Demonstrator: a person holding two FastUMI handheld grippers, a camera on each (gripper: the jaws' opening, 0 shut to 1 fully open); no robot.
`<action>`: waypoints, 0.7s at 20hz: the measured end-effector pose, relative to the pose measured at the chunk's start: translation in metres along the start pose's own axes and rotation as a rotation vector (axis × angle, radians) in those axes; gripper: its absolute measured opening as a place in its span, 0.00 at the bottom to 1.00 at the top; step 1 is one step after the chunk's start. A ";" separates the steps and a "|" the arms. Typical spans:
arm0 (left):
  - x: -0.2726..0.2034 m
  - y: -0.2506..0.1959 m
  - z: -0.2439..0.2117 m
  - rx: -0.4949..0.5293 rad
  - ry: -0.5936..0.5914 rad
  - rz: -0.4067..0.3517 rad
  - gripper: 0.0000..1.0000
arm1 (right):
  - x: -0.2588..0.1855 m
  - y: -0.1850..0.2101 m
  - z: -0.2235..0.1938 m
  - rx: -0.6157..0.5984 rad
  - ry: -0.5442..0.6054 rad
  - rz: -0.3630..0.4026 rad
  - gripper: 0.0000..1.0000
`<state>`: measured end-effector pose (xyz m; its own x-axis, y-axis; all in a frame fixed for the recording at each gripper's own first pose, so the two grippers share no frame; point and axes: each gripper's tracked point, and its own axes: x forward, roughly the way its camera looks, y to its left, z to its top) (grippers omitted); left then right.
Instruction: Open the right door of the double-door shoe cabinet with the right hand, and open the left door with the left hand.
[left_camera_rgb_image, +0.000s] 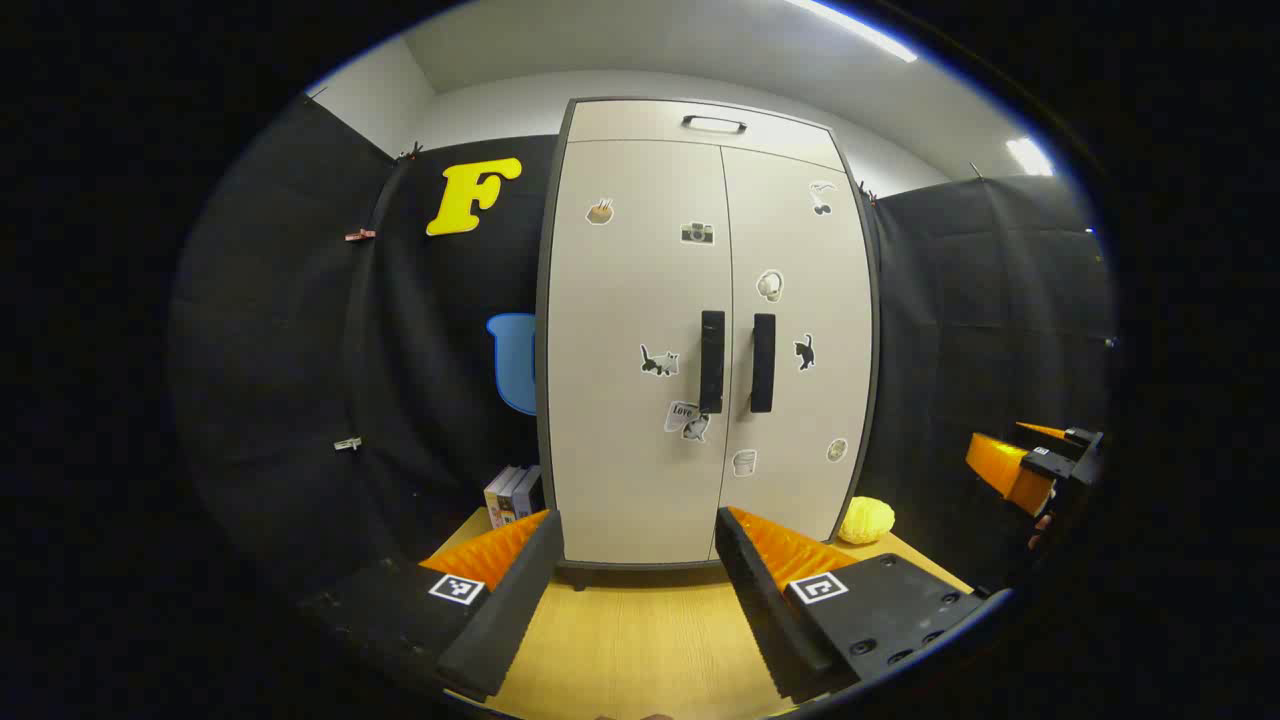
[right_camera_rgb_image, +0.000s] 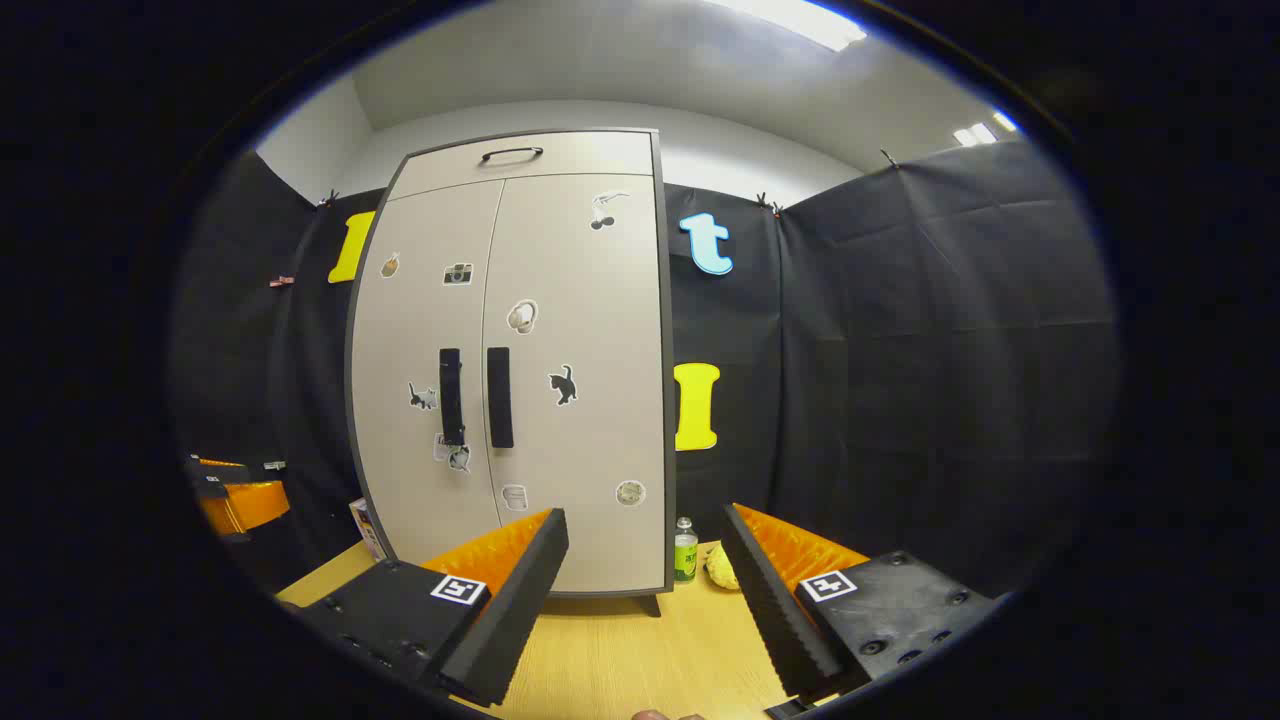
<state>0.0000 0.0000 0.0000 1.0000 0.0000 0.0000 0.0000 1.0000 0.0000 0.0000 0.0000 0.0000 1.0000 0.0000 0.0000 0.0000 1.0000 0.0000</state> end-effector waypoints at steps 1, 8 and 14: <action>0.001 -0.005 0.006 -0.001 -0.012 -0.007 0.95 | 0.005 0.001 0.001 0.005 0.001 0.007 0.98; 0.013 -0.017 0.020 -0.002 -0.015 0.057 0.95 | 0.035 0.008 0.002 0.023 0.014 0.108 0.98; 0.021 -0.036 0.014 -0.027 0.013 0.125 0.95 | 0.052 -0.003 -0.018 0.040 0.041 0.178 0.98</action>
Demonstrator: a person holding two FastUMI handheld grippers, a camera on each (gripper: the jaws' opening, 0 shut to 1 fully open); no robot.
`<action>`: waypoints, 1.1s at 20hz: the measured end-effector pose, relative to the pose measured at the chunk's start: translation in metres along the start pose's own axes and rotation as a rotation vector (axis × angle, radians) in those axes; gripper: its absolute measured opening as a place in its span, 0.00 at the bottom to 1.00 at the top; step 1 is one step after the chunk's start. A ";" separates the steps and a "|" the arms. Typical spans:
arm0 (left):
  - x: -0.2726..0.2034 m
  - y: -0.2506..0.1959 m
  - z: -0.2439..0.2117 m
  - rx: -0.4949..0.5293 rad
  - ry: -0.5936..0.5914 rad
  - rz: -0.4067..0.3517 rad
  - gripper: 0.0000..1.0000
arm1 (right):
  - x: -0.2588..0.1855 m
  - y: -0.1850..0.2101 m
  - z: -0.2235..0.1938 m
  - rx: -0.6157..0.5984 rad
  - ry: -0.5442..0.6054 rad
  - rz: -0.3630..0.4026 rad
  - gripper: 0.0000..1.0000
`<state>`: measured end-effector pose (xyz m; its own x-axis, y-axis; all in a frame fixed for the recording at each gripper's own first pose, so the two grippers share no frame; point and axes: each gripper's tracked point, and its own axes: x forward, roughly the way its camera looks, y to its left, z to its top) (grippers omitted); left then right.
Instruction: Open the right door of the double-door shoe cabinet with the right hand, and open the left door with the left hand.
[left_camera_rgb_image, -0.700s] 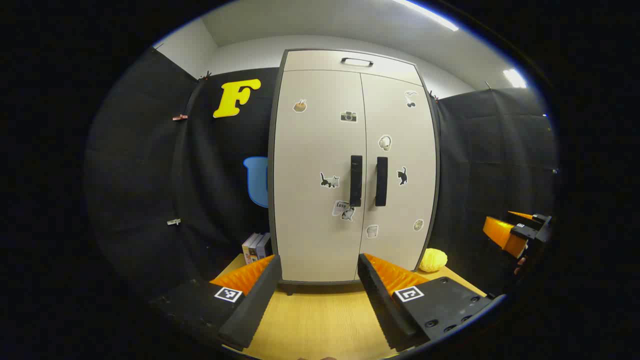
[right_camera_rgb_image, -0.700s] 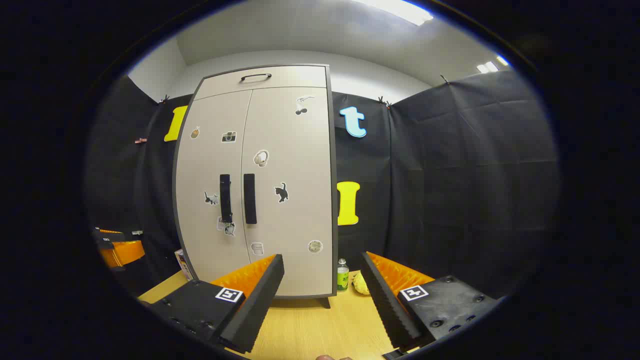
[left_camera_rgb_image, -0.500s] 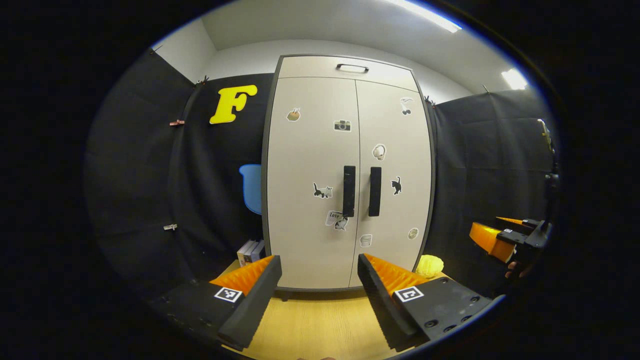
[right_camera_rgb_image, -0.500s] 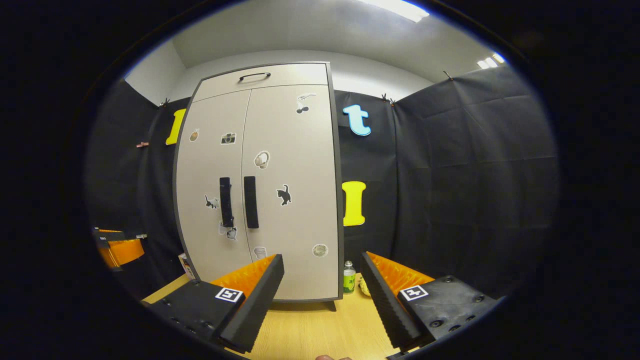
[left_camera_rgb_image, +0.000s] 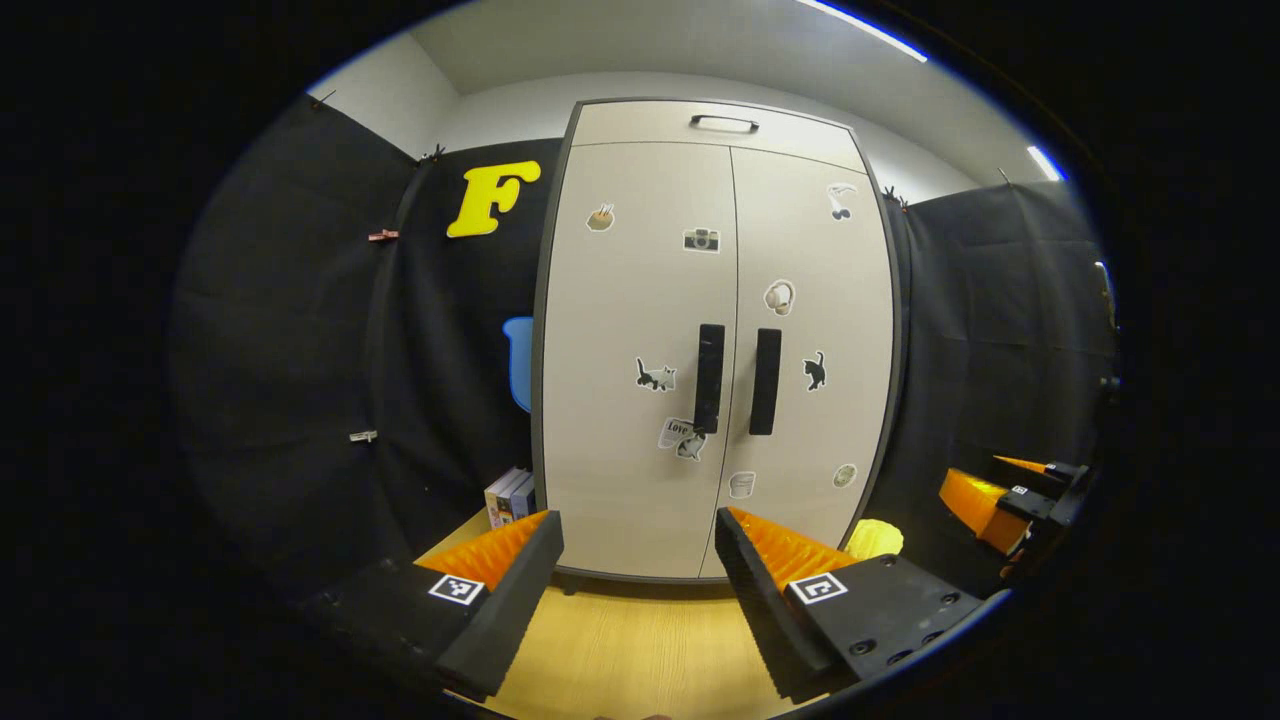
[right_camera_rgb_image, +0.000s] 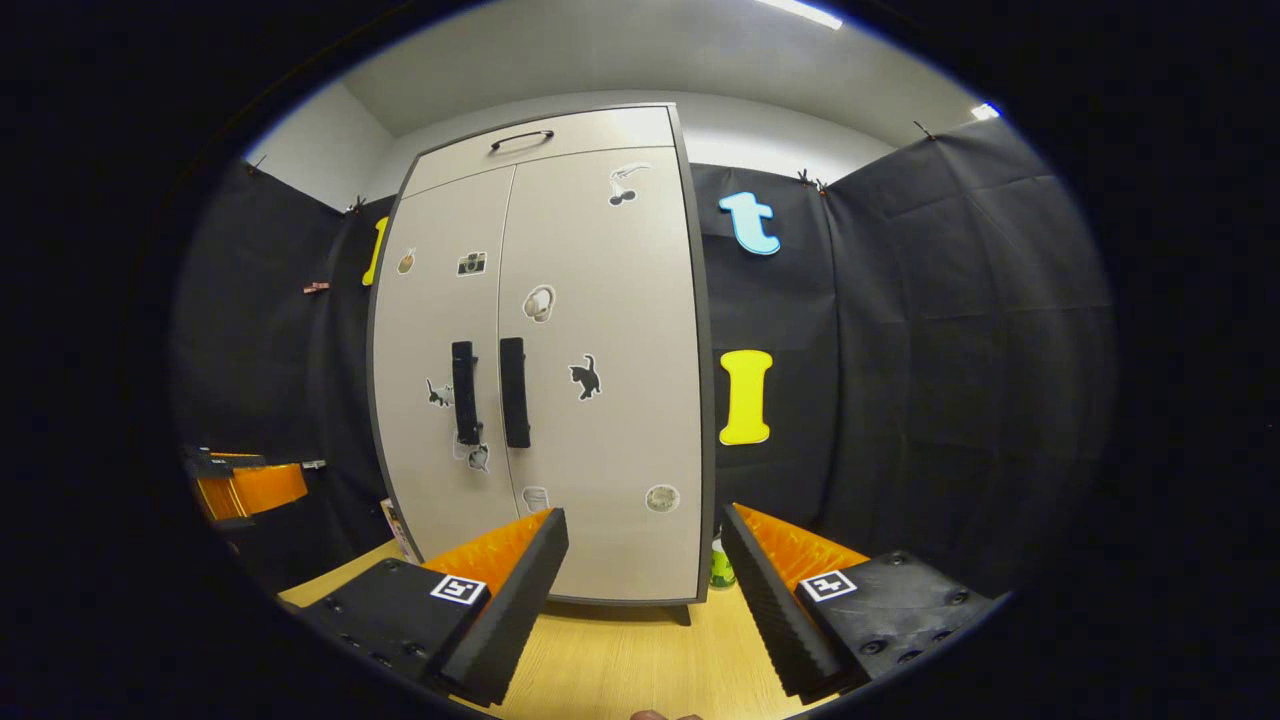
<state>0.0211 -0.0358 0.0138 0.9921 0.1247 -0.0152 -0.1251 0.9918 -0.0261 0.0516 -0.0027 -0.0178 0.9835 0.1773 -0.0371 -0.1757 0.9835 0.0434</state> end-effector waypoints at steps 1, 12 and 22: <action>0.002 -0.004 0.002 0.009 -0.006 0.011 0.95 | 0.002 -0.001 -0.009 0.011 0.016 0.012 0.98; 0.013 -0.004 0.005 0.082 0.001 0.000 0.95 | 0.020 0.007 -0.030 0.047 0.081 0.017 0.98; 0.028 0.051 -0.009 0.084 0.005 -0.038 0.95 | 0.067 0.077 0.005 -0.005 0.087 0.011 0.98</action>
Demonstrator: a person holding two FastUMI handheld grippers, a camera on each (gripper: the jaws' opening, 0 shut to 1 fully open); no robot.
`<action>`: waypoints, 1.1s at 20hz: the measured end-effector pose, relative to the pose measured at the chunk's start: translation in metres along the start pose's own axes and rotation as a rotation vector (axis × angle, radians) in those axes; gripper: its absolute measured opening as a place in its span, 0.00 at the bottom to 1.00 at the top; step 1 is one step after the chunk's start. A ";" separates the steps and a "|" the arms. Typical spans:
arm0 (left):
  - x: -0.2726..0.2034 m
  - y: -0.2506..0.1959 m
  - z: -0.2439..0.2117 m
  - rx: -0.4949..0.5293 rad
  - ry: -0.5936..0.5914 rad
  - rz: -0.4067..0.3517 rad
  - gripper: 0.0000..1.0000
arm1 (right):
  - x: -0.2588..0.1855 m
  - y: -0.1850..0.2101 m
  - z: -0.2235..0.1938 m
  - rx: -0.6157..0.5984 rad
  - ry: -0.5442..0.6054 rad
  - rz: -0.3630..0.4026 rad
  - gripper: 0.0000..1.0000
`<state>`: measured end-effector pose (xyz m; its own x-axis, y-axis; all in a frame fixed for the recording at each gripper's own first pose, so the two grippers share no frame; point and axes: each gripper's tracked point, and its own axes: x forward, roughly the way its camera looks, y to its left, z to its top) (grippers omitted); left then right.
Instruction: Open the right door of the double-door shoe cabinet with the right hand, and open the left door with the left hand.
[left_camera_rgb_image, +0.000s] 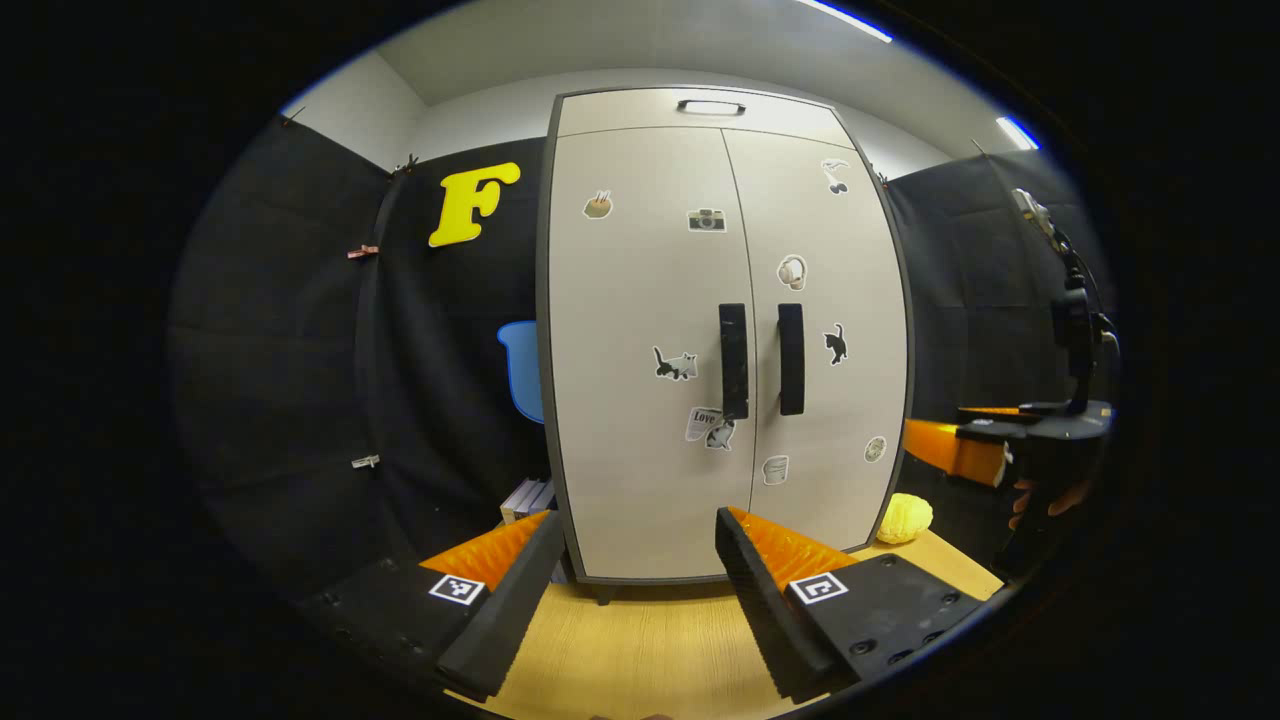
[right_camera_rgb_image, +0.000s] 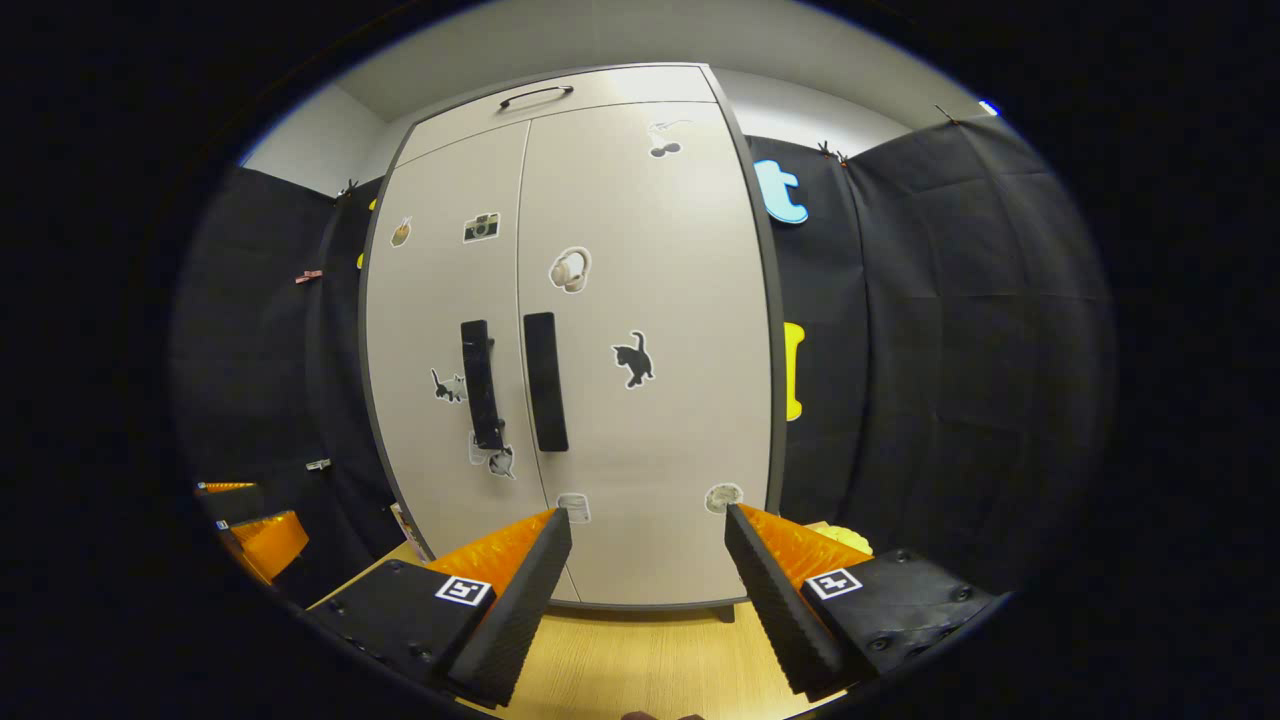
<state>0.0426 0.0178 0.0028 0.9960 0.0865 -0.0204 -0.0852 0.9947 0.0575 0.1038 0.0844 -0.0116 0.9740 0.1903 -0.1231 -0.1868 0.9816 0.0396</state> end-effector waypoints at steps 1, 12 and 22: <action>0.000 0.006 -0.004 -0.005 0.003 0.003 0.95 | 0.006 0.005 0.006 -0.006 -0.006 0.000 0.98; -0.015 0.058 -0.023 -0.074 0.015 0.044 0.95 | 0.091 0.060 0.066 -0.085 -0.088 0.036 0.98; -0.036 0.101 -0.041 -0.092 0.058 0.142 0.95 | 0.156 0.074 0.048 -0.052 -0.033 0.012 0.98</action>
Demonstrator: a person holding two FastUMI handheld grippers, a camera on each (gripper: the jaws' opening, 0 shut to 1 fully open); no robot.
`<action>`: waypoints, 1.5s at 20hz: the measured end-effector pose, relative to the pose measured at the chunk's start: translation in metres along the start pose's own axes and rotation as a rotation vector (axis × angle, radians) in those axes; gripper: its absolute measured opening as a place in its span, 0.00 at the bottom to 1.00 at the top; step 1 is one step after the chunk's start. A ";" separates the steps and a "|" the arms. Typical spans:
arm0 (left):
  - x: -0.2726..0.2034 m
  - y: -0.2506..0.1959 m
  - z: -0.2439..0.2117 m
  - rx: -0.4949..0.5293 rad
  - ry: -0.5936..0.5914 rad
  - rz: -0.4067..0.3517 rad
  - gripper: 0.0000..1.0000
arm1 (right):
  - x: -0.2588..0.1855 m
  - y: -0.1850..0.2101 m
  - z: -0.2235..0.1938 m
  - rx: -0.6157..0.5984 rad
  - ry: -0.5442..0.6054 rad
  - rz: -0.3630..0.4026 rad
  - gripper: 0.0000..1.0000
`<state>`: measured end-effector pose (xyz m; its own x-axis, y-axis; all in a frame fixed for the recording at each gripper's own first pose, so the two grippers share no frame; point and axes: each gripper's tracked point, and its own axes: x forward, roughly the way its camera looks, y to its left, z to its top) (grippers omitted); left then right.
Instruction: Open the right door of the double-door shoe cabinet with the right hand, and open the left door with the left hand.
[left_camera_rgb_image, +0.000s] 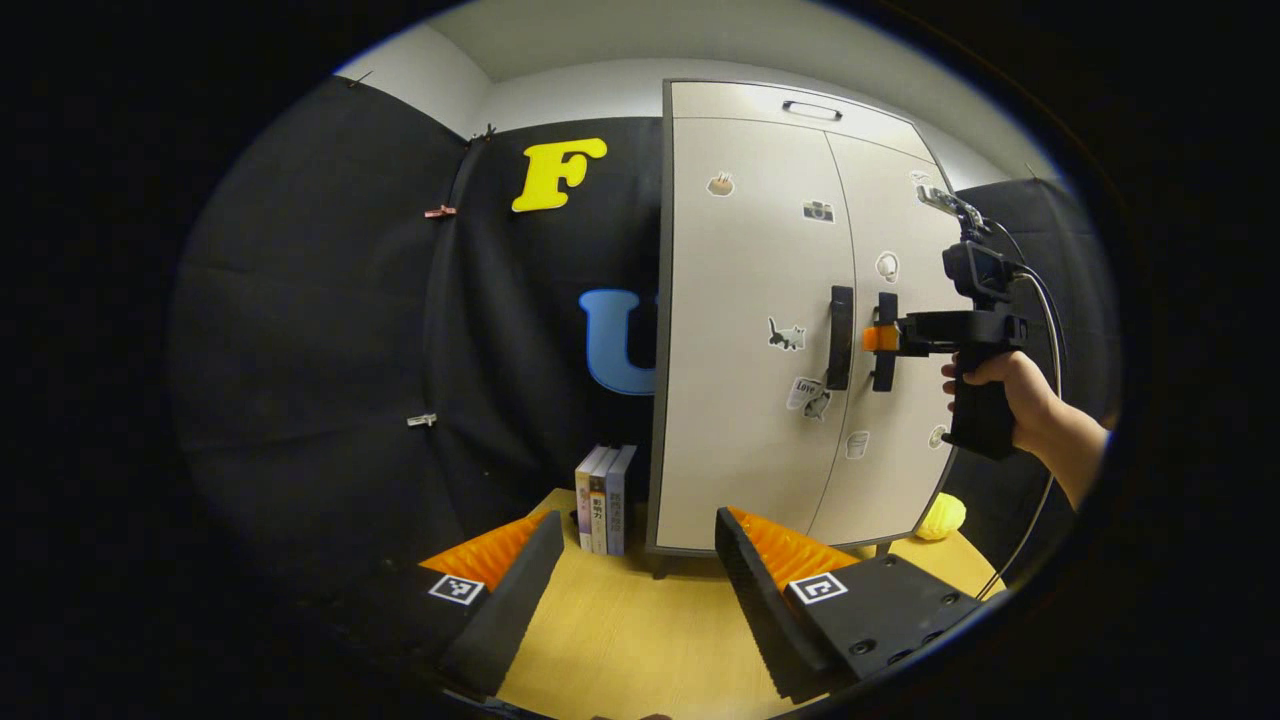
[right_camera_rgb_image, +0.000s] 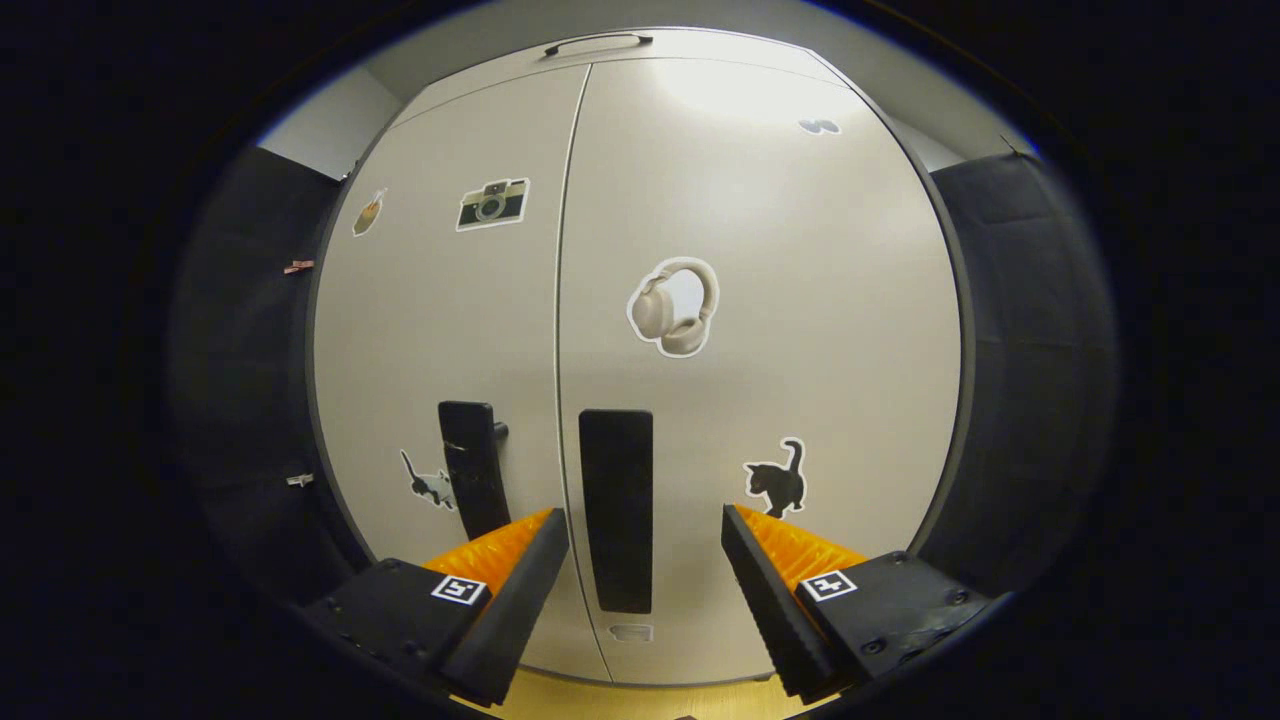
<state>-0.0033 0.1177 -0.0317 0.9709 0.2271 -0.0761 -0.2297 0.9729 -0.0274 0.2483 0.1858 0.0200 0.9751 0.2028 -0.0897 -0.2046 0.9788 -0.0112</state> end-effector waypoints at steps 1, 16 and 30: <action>-0.002 0.002 -0.003 -0.006 0.010 0.004 0.95 | 0.003 0.000 0.001 0.007 0.002 -0.003 0.98; -0.014 0.018 -0.021 -0.032 0.067 -0.027 0.95 | 0.006 0.013 0.005 0.106 0.022 0.034 0.24; -0.018 -0.001 -0.016 -0.021 0.052 -0.143 0.95 | -0.036 0.000 0.008 0.105 0.076 0.079 0.18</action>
<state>-0.0220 0.1123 -0.0458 0.9891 0.0833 -0.1212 -0.0913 0.9939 -0.0625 0.2137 0.1789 0.0314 0.9464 0.2801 -0.1611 -0.2662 0.9584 0.1025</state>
